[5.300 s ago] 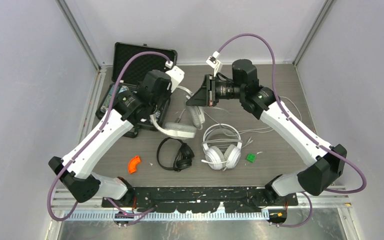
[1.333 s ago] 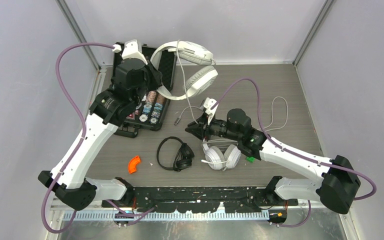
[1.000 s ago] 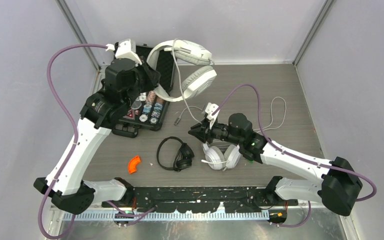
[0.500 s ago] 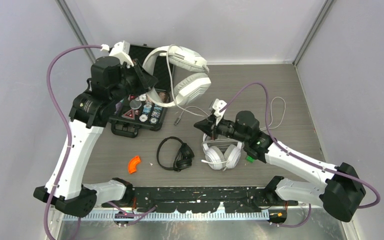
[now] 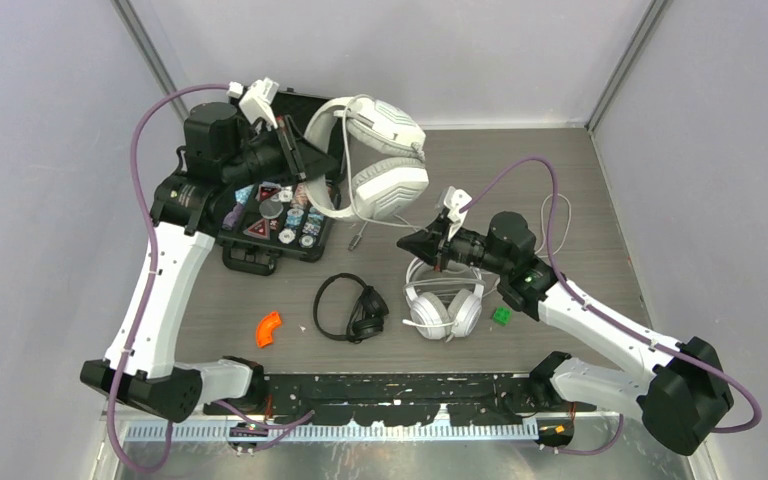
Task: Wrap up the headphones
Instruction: Wrap the headphones cable around the headphones.
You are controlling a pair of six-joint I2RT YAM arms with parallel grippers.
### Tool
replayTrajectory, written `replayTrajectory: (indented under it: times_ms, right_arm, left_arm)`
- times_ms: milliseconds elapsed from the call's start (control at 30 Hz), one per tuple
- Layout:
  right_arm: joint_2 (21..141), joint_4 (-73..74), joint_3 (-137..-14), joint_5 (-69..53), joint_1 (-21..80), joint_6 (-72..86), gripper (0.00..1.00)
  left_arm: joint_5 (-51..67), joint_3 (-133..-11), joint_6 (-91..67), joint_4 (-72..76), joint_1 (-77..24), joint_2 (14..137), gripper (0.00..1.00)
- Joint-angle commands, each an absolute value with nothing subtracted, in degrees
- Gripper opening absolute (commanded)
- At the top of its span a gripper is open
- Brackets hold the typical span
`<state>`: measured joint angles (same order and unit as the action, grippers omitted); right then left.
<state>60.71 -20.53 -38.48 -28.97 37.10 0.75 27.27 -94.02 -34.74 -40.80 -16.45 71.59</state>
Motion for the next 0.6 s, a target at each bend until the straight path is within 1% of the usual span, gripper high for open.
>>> replayTrajectory:
  times_ms: [0,100,200,333,467,533,567]
  right_arm:
    - [60.75,-19.40,-40.31,-30.84,36.20,3.40,0.03]
    - [62.37,-20.92,-41.03,-32.06,36.20,6.08,0.07]
    - [64.07,-22.85,-41.01,-33.28,36.20,8.27,0.11]
    - [65.70,-25.71,-39.91,-34.25,36.18,10.67,0.13]
    - [65.88,-26.61,-39.01,-33.90,36.15,11.24,0.19]
    - [65.69,-26.55,-38.81,-33.60,36.17,10.80,0.18]
    - [65.68,-26.54,-38.71,-33.51,36.13,10.67,0.16]
  left_arm:
    - [40.39,-93.71,-41.17,-29.34,-15.82,70.65,0.00]
    - [38.72,-91.83,-44.42,-26.89,-15.82,70.39,0.00]
    - [33.87,-89.93,-46.16,-23.58,-15.82,68.96,0.00]
    - [28.81,-91.06,-47.49,-22.75,-15.82,68.92,0.00]
    - [26.75,-90.75,-51.25,-18.79,-15.82,68.50,0.00]
    - [25.74,-90.49,-52.38,-17.55,-15.86,68.19,0.00]
    - [25.40,-90.38,-52.91,-16.85,-15.78,68.05,0.00]
